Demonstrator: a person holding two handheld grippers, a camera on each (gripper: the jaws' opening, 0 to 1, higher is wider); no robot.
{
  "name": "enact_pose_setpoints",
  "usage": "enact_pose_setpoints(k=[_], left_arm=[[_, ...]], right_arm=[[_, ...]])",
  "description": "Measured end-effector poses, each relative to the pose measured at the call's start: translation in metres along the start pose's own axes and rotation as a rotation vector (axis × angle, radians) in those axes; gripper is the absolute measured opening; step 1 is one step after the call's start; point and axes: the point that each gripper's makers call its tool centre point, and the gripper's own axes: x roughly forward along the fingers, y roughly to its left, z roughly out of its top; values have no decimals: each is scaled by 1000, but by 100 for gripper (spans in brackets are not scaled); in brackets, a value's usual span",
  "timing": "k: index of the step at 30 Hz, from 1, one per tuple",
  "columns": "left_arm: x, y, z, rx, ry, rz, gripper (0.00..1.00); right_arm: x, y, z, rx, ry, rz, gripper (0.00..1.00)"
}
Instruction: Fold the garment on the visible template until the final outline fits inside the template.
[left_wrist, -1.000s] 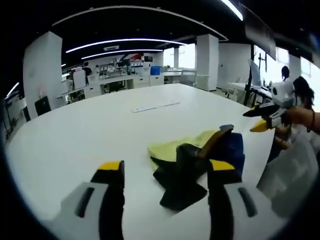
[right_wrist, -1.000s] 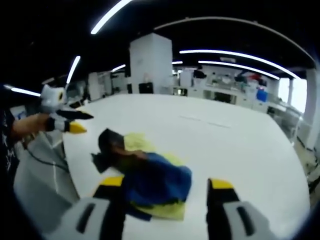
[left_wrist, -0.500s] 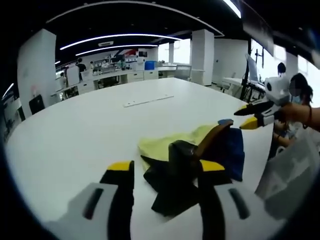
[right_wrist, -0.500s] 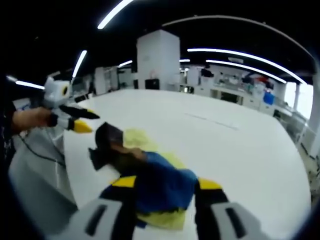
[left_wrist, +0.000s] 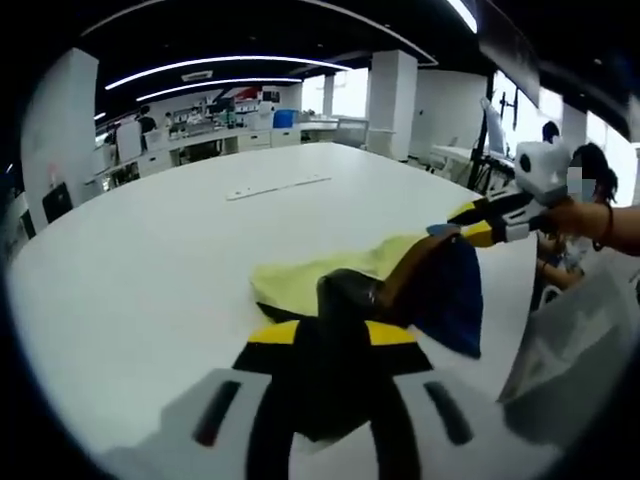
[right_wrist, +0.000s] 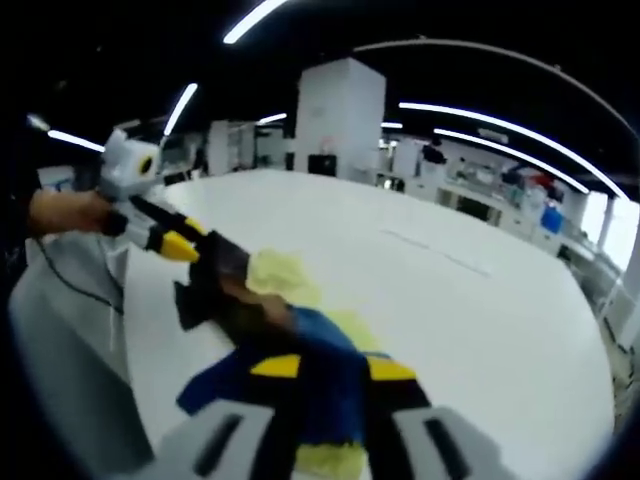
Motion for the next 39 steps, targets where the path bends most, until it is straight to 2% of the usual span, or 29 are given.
enact_pose_setpoints(k=[5,9,15,19,22,27,33,39], left_arm=[[8,-5,-8,-5,25,-33,4],[12,-5,-12,4,40,-30,0],[11,-2,-15,14,46,-26,0],[8,1,-9,33,31,-14,0],[4,4,-1,35,6,-7,0],[-3,9,14,43,-27,4,0],[-15,13,43,6,-94,4,0],[-25,29,65,-45,-179,-2,0]], right_arm=[[3,0,-2,-30,13,-16,8],[3,0,0,-44,9,-18,0],[2,-3,4,-29,-9,-28,0],[-1,-6,10,-16,-21,-33,0],[-5,-10,19,0,-53,-42,0],[-9,-18,31,-4,-67,-51,0],[-16,-29,51,13,-99,-53,0],[-22,-41,72,40,-137,-68,0]])
